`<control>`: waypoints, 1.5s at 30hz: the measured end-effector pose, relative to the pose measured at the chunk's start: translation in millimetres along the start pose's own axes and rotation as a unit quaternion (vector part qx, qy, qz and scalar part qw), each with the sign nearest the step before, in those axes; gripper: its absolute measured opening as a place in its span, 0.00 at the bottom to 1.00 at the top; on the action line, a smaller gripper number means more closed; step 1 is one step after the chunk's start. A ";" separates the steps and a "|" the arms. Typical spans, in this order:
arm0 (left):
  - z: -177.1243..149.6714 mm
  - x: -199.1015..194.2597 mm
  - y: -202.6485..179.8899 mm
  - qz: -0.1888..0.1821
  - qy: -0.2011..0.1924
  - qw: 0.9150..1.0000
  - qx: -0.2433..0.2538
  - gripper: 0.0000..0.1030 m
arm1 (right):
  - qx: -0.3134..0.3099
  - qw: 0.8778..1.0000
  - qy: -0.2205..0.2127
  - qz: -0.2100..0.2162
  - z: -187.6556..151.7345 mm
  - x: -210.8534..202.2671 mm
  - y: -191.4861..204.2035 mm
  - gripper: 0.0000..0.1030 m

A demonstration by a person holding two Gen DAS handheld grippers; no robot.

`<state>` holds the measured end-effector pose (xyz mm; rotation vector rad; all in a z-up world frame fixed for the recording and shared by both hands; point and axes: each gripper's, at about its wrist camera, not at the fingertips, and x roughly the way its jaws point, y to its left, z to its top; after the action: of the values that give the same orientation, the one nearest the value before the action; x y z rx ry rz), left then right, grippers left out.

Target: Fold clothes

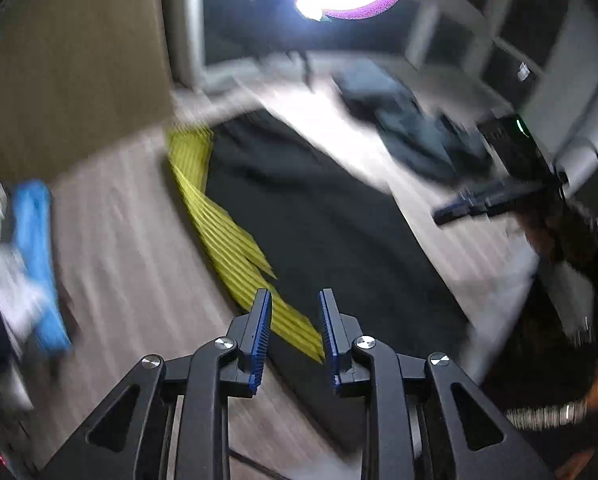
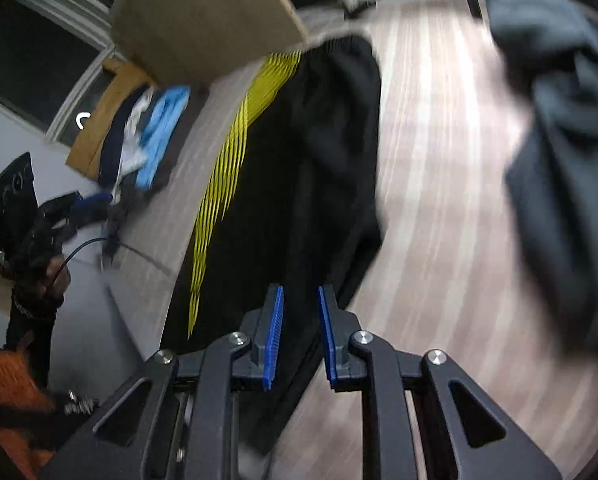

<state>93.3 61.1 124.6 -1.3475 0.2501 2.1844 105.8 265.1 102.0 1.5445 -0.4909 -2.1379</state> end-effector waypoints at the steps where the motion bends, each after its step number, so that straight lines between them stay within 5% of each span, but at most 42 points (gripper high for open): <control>1: -16.4 -0.5 -11.8 -0.006 0.017 1.000 0.004 0.22 | 0.001 1.000 0.011 -0.005 -15.4 2.1 5.1 0.18; 6: -72.0 -30.3 -30.6 -0.038 0.044 0.998 -0.040 0.23 | 0.049 0.998 0.015 0.027 -79.7 -13.1 17.4 0.18; 10: -89.2 -27.4 -22.7 -0.051 0.037 0.995 -0.078 0.23 | 0.066 0.998 -0.006 0.008 -94.6 -2.0 21.8 0.18; 22: -117.4 53.7 -31.9 -0.052 0.067 0.993 -0.085 0.23 | 0.027 0.994 0.042 -0.095 -93.5 55.5 43.5 0.19; 25: -120.5 64.3 -34.0 -0.051 0.069 0.993 -0.085 0.23 | 0.027 0.995 0.039 -0.092 -95.6 56.2 40.4 0.19; 27: -120.2 65.0 -37.0 -0.049 0.067 0.994 -0.078 0.21 | 0.024 0.996 0.036 -0.082 -96.6 57.5 39.2 0.08; 30: -118.9 63.9 -39.7 -0.047 0.064 0.994 -0.072 0.07 | 0.034 0.997 0.025 -0.061 -97.3 51.8 36.7 0.07; 38: -111.4 31.6 -50.9 -0.068 0.035 0.995 -0.061 0.06 | 0.045 0.998 -0.010 -0.033 -92.9 14.2 36.2 0.06; 45: -111.7 36.7 -50.8 -0.071 0.045 0.995 -0.062 0.06 | 0.025 0.997 0.036 -0.062 -92.5 18.6 33.3 0.08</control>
<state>194.0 68.2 45.7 -1.4882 0.0509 2.0530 193.8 225.1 76.5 1.7140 -0.4373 -2.1676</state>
